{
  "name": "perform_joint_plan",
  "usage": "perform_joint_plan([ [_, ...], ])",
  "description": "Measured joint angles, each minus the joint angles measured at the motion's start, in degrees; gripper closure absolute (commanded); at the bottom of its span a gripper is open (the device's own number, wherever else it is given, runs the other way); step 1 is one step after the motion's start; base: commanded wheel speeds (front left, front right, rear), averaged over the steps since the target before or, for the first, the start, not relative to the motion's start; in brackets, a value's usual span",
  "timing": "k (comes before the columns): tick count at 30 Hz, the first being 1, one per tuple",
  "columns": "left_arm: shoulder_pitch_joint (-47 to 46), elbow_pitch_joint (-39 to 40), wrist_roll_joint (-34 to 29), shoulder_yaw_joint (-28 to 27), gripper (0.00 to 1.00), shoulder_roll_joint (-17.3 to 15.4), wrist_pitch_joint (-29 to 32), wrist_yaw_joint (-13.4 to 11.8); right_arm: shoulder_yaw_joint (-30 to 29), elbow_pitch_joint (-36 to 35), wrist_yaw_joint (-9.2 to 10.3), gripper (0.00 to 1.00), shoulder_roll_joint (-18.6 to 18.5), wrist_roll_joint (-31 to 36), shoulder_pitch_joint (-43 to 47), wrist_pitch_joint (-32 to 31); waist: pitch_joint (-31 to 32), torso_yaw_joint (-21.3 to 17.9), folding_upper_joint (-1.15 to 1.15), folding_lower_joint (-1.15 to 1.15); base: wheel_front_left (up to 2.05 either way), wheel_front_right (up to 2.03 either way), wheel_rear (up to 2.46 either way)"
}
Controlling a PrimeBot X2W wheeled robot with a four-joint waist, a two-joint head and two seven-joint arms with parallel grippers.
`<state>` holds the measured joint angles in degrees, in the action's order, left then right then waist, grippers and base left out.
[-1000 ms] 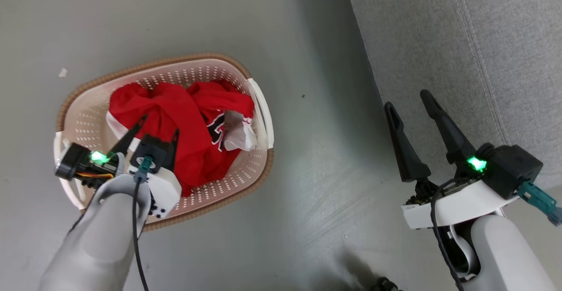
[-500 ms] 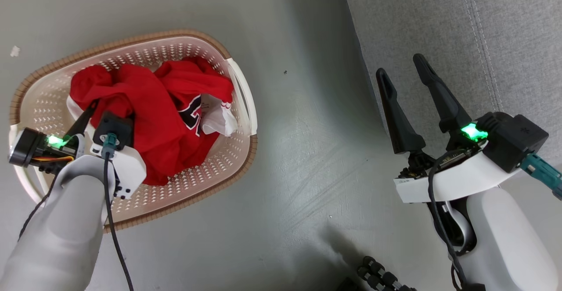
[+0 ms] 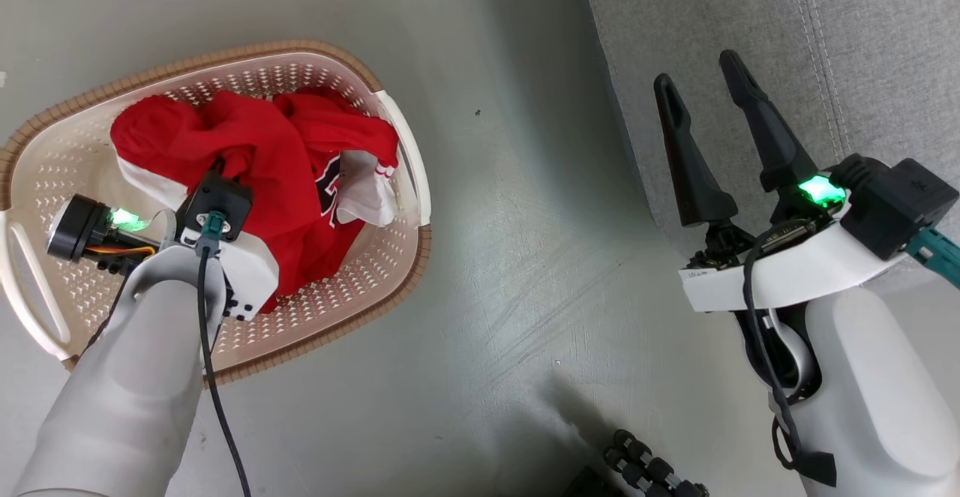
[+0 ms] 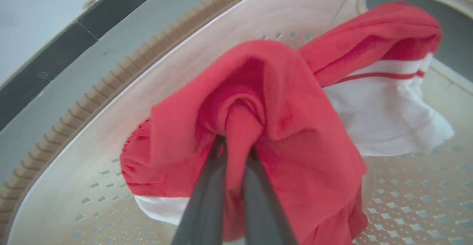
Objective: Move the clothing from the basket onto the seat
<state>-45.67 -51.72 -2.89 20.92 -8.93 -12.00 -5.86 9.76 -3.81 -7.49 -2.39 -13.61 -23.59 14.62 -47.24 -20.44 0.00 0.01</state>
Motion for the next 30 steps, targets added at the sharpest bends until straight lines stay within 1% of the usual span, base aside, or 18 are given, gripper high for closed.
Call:
perform_joint_plan([
  [5, 0.0, 1.7, 0.4, 0.0, 1.00, 0.2, -1.2, 0.1, 0.0, 0.6, 0.00, 0.00, 0.0, 0.0, -0.5, 0.0, 0.7, 0.7, 0.00, 0.00, 0.00, 0.00, 0.00],
  [7, 0.1, 2.7, 0.8, -0.1, 1.00, 0.1, -1.3, 0.5, 0.0, 0.9, 0.00, 0.00, 0.0, 0.1, -0.5, 0.0, 1.1, 1.0, 0.00, 0.00, 0.00, 0.00, 0.00],
  [13, 1.2, 6.6, 0.9, -0.5, 1.00, -0.8, -2.2, 0.5, 1.1, 2.4, 0.00, 0.00, 0.0, 1.4, -1.4, 0.0, 2.4, 2.5, 0.00, 0.00, 0.00, 0.00, 0.00],
  [17, 2.1, 9.4, 2.1, -1.2, 1.00, -1.3, -2.3, 0.5, 2.1, 3.4, 0.00, 0.00, 0.0, 2.7, -1.7, 0.0, 3.6, 3.5, 0.00, -0.01, 0.00, 0.00, 0.00],
  [22, 2.7, 13.9, 3.0, -2.0, 1.00, -1.7, -2.3, 0.5, 2.6, 4.5, 0.00, 0.00, -0.1, 4.0, -3.1, 0.0, 5.4, 4.8, 0.00, -0.01, 0.00, 0.00, 0.00],
  [24, 2.7, 18.1, 3.1, -2.2, 1.00, -1.6, -2.3, 0.5, 3.4, 5.5, 0.00, 0.00, -0.2, 5.3, -3.7, 0.0, 6.7, 5.5, 0.00, -0.01, 0.00, 0.00, 0.00],
  [30, 2.7, 25.5, 3.4, -2.5, 1.00, -1.7, -2.4, 0.5, 4.7, 7.3, 0.00, 0.00, -0.3, 6.6, -4.1, 0.0, 9.5, 7.0, 0.00, 0.00, 0.00, 0.00, 0.00],
])
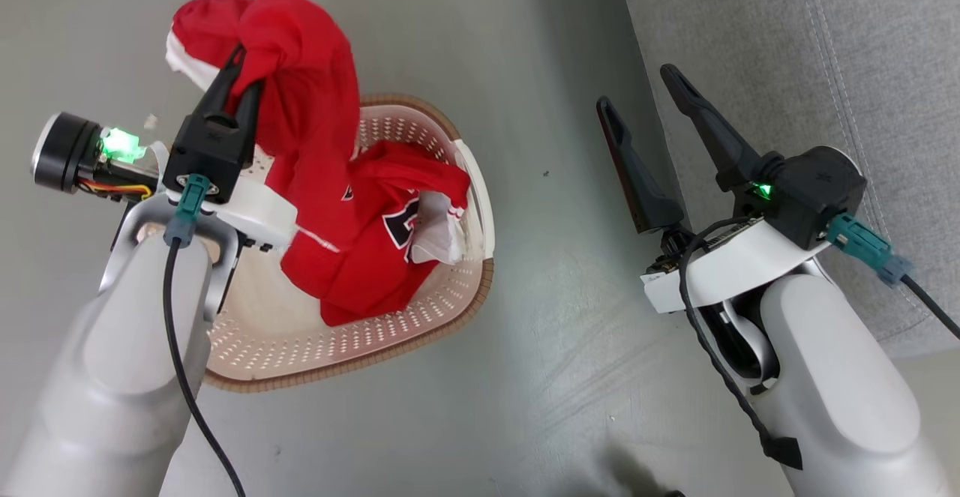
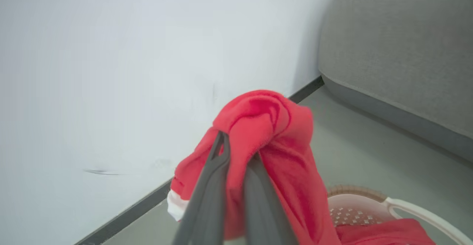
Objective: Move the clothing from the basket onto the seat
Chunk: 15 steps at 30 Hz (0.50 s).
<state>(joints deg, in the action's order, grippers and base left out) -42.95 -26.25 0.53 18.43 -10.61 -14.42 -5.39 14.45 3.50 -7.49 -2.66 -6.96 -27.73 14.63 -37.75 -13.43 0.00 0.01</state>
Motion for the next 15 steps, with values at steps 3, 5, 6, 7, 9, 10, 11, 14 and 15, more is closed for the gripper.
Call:
perform_joint_plan([
  [3, 0.0, 2.8, 0.4, -0.2, 1.00, -0.1, 0.0, 0.0, 0.6, 0.8, 0.00, 0.00, -0.6, 0.3, -0.6, 0.0, 1.6, 0.7, 0.00, 0.00, 0.00, 0.00, 0.00],
  [5, 0.2, 4.3, 0.6, -0.4, 1.00, -0.2, 0.0, 0.0, 0.9, 1.2, 0.00, 0.00, -1.1, 0.6, -0.9, 0.0, 2.7, 1.2, 0.00, 0.00, 0.00, 0.00, 0.00],
  [6, 0.3, 5.0, 0.9, -0.5, 1.00, -0.2, 0.0, 0.0, 1.1, 1.4, 0.00, 0.00, -1.3, 0.6, -0.9, 0.0, 3.2, 1.4, 0.00, 0.00, 0.00, 0.00, 0.00],
  [7, 0.5, 5.7, 1.0, -0.5, 1.00, -0.2, 0.0, 0.1, 1.4, 1.7, 0.00, 0.00, -1.5, 0.6, -1.0, 0.0, 3.8, 1.7, 0.00, 0.00, 0.00, 0.00, 0.00],
  [9, 1.0, 6.9, 1.0, -0.4, 1.00, -0.2, 0.0, 0.1, 1.9, 2.4, 0.00, 0.00, -2.0, 1.0, -1.0, 0.0, 5.0, 2.1, 0.00, 0.00, 0.00, 0.00, 0.00],
  [10, 1.2, 7.4, 1.0, -0.4, 1.00, -0.2, 0.0, 0.3, 2.2, 2.7, 0.00, 0.00, -2.4, 1.1, -1.0, 0.0, 5.6, 2.3, 0.00, 0.00, 0.00, 0.00, 0.00],
  [11, 1.3, 7.9, 1.0, -0.4, 1.00, -0.2, 0.0, 0.6, 2.5, 2.9, 0.00, 0.00, -2.7, 1.1, -1.0, 0.0, 6.3, 2.6, 0.00, 0.00, 0.00, 0.00, 0.00],
  [14, 1.3, 9.3, 1.1, -0.3, 1.00, -0.1, 0.0, 1.1, 3.1, 3.7, 0.00, 0.00, -3.6, 1.2, -1.0, 0.0, 8.2, 3.2, 0.00, 0.00, 0.00, 0.00, 0.00],
  [15, 1.3, 9.6, 1.3, -0.1, 1.00, -0.1, 0.0, 1.1, 3.2, 4.2, 0.00, 0.00, -3.9, 1.4, -1.0, 0.0, 8.9, 3.4, 0.00, -0.01, 0.00, 0.00, 0.00],
])
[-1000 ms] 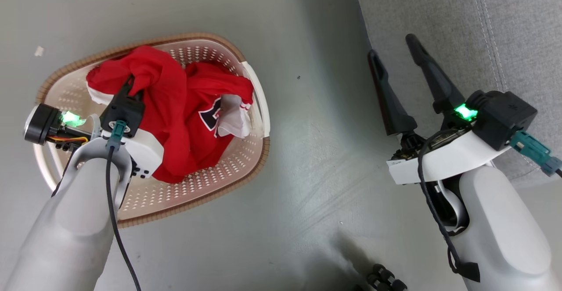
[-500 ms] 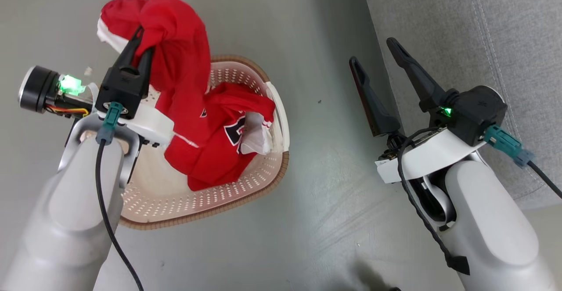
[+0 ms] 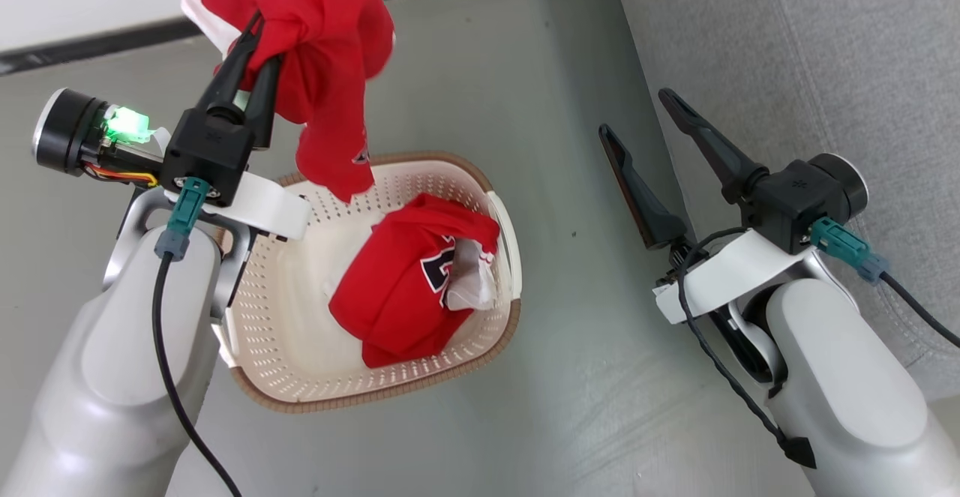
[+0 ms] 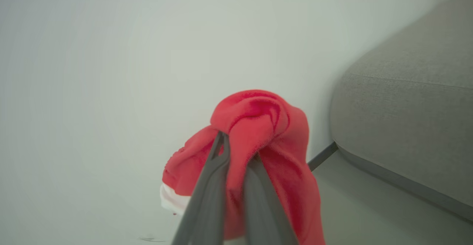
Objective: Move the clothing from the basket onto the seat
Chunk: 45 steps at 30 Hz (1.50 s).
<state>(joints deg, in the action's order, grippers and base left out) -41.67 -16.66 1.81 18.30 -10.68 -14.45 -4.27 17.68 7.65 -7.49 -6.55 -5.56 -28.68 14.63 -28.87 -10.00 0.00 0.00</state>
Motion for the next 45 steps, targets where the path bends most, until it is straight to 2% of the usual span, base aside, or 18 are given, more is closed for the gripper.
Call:
perform_joint_plan([
  [15, 1.3, 1.3, 0.3, 5.3, 1.00, 2.9, 0.0, 3.5, 6.6, 5.0, -0.01, 0.00, -2.3, -0.4, 0.4, 0.0, 10.3, 3.1, 0.00, 0.00, 0.00, 0.00, 0.00],
  [24, 3.0, 2.2, 1.1, 8.5, 1.00, 4.8, 0.0, 5.5, 7.4, 7.5, -0.01, 0.00, -5.8, -0.1, 0.9, 0.0, 15.6, 4.8, 0.00, 0.00, 0.00, 0.00, 0.00],
  [30, 3.9, 2.7, 1.6, 10.9, 1.00, 6.1, 0.0, 6.8, 11.7, 10.0, -0.01, 0.00, -7.9, 0.4, 0.9, 0.0, 19.3, 6.0, 0.00, 0.00, 0.00, 0.00, 0.00],
  [45, 7.2, 3.8, 3.2, 15.7, 1.00, 7.3, 1.9, 8.5, 22.1, 15.5, -0.01, 0.00, -7.3, -2.0, 0.7, 0.0, 26.4, 9.6, 0.00, 0.00, 0.00, 0.00, 0.00],
])
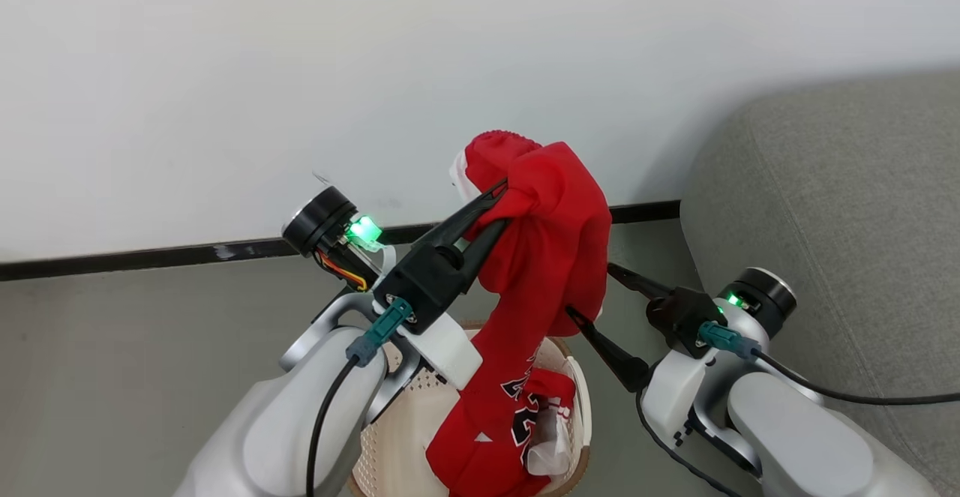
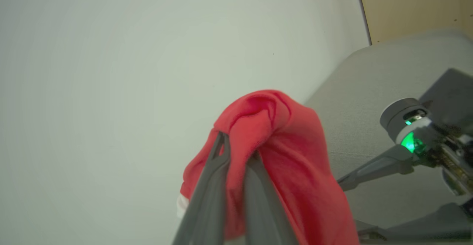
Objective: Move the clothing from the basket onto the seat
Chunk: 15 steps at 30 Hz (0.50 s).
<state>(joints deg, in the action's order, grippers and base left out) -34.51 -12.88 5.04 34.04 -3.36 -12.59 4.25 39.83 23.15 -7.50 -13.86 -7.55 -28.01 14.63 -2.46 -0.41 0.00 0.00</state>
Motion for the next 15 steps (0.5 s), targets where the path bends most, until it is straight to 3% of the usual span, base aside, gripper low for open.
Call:
perform_joint_plan([
  [15, 1.2, 1.4, 2.8, 3.0, 1.00, 0.7, 2.5, 0.5, 2.3, 5.6, 0.00, 0.00, 3.9, -1.1, -2.9, 0.0, 3.7, 3.8, 0.00, 0.00, 0.00, 0.00, 0.00],
])
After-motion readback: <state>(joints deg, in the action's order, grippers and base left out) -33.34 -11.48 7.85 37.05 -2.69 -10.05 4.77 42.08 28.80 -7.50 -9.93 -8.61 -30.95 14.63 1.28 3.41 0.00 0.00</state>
